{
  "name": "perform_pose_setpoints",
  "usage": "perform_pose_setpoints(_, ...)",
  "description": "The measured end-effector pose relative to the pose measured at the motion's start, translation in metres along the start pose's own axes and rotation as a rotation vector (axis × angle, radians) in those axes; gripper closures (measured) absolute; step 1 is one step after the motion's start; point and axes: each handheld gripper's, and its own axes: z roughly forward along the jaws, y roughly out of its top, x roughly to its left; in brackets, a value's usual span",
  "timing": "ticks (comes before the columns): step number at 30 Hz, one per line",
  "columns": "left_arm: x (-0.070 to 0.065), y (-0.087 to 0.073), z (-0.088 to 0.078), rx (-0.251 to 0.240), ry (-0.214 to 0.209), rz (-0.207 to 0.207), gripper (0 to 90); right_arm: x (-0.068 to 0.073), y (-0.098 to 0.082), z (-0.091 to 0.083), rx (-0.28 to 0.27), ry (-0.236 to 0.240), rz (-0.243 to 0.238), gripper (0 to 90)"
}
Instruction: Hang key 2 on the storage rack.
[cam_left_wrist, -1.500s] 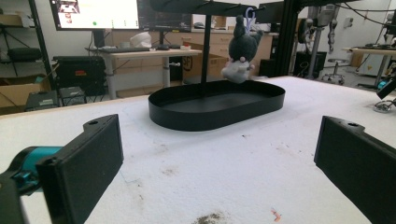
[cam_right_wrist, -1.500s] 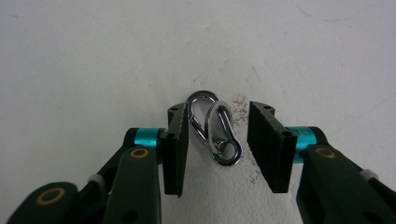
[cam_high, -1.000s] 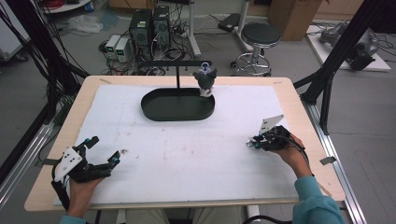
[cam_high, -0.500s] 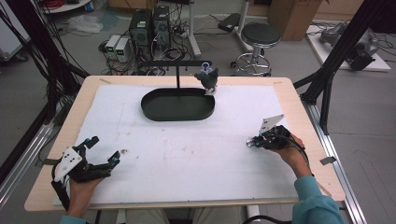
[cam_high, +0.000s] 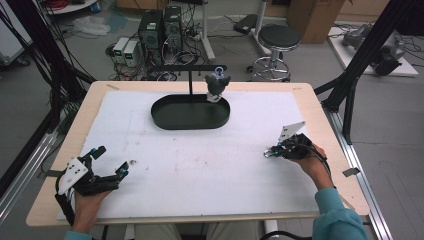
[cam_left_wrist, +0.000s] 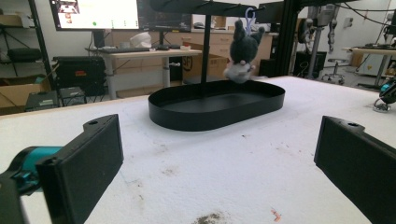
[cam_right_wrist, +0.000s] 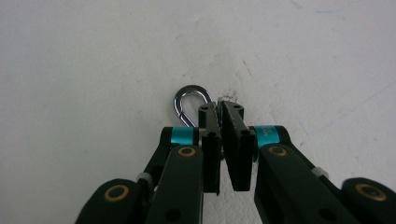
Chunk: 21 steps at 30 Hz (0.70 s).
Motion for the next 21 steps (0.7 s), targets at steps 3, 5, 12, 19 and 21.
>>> perform_pose_setpoints(3, 0.000, 0.000, 0.000, 0.000, 0.001, -0.001, 1.7, 0.000, 0.000, 0.000, 0.001, -0.004, 0.006, 87.3)
perform_pose_setpoints(5, 0.000, 0.000, 0.000, 0.000, 0.000, -0.001, 1.7, -0.002, -0.001, 0.000, -0.006, -0.001, 0.018, 87.7)
perform_pose_setpoints(12, 0.000, 0.000, 0.000, 0.003, 0.004, 0.000, 1.7, -0.004, -0.001, -0.002, -0.036, 0.006, 0.056, 88.4)
perform_pose_setpoints(19, 0.000, 0.001, 0.002, 0.011, 0.006, 0.001, 1.7, -0.004, 0.001, -0.009, -0.144, 0.029, 0.102, 88.5)
perform_pose_setpoints(21, 0.000, 0.001, 0.003, 0.023, 0.005, -0.002, 1.7, -0.003, 0.002, -0.012, -0.184, 0.052, 0.107, 88.5)
